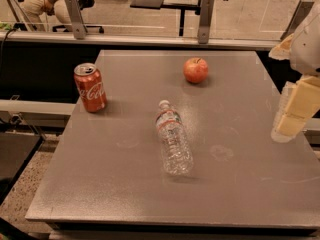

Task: Move water bottle near coke can

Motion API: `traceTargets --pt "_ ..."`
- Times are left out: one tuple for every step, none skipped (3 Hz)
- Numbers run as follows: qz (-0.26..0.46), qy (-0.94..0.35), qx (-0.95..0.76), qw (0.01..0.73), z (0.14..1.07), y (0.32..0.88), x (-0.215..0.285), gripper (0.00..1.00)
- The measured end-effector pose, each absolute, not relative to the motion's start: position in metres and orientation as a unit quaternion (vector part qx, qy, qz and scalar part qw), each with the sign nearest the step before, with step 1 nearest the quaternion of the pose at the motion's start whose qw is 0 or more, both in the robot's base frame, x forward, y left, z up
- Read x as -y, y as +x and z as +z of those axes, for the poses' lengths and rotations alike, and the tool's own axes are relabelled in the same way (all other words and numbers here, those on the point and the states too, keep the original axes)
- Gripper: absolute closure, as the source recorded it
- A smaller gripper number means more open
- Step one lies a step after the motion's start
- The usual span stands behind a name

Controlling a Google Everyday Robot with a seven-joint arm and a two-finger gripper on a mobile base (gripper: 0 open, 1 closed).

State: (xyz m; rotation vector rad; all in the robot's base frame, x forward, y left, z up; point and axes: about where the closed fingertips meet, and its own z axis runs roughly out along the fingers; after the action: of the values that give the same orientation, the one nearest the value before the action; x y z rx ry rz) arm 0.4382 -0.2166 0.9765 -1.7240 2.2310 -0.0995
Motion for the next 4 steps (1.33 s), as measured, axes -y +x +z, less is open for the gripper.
traceTargets --pt "-0.035 -0.603 -0.78 0.16 0.977 0.438 0.216 0.0" --pt "-0.031 -0.639 -0.749 0.173 0.976 0.451 0.2 0.0" --pt "-0.008 -0.708 -0.678 0.201 0.968 0.475 0.167 0.0" --pt "0.029 -0.774 -0.591 0.227 0.96 0.49 0.133 0.0"
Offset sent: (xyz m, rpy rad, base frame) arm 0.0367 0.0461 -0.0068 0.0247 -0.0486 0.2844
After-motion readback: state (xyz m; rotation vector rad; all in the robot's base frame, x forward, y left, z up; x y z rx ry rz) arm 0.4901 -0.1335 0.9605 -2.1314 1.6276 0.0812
